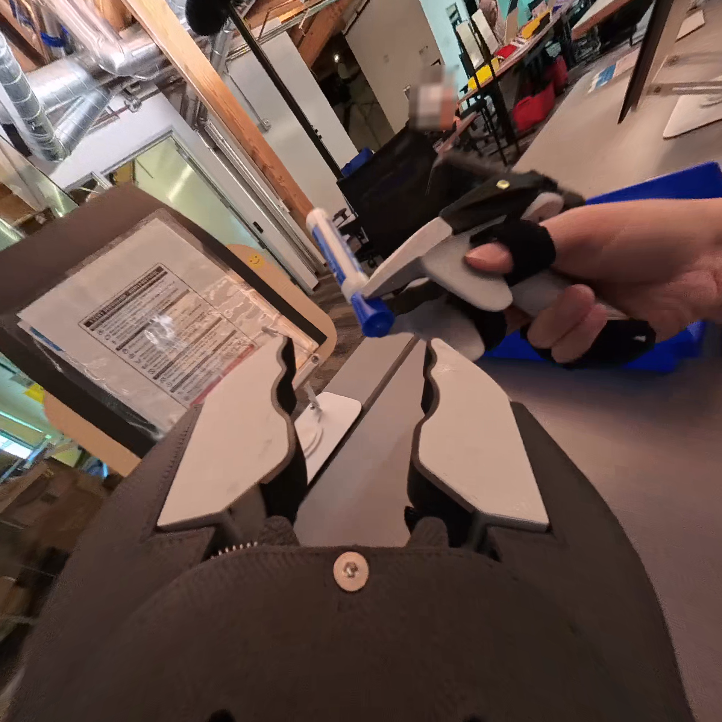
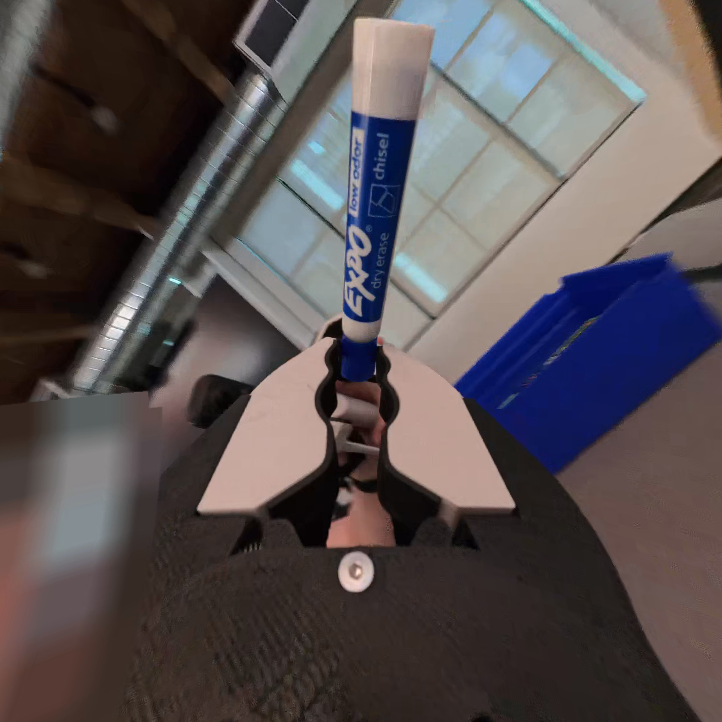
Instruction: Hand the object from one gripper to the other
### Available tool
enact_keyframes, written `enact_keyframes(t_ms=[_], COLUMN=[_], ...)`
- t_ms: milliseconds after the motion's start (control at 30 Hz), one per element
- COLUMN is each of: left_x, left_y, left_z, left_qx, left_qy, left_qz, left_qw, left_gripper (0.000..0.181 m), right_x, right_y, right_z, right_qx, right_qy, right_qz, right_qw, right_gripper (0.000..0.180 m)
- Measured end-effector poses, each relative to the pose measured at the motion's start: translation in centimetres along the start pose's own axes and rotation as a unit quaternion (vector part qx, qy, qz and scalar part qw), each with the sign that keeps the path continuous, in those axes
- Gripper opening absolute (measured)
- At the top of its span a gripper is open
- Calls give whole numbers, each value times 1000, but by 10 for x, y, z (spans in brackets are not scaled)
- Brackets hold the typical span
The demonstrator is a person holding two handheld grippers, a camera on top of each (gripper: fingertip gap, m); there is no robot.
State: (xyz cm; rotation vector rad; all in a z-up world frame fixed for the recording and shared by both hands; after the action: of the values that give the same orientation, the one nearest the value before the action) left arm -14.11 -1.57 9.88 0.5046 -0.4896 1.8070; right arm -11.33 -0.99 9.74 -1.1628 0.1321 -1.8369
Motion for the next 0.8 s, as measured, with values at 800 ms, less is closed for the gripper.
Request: enact_keyframes(t_ms=[800], left_x=[38], left_y=[16], left_z=[7], left_qx=[12], left_qy=[141], left_qz=[-23], left_qw=[990], left_gripper=[19], right_x=[-14], right_y=[5], right_z=[7], right_qx=[148], right_qy=[365], right_qz=[-176], right_qw=[902], right_gripper=[64])
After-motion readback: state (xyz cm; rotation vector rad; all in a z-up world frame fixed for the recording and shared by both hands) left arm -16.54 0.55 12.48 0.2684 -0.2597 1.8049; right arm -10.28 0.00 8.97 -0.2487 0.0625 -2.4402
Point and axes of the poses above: each gripper's, where its closed fingertips meet, y back along the fingers, z out of its top, x = y × z across the jaws, the point moved 1 cm from there along y, back along the fingers, and after that the axes turned 10 degrees about z, right-handed, at the moved point
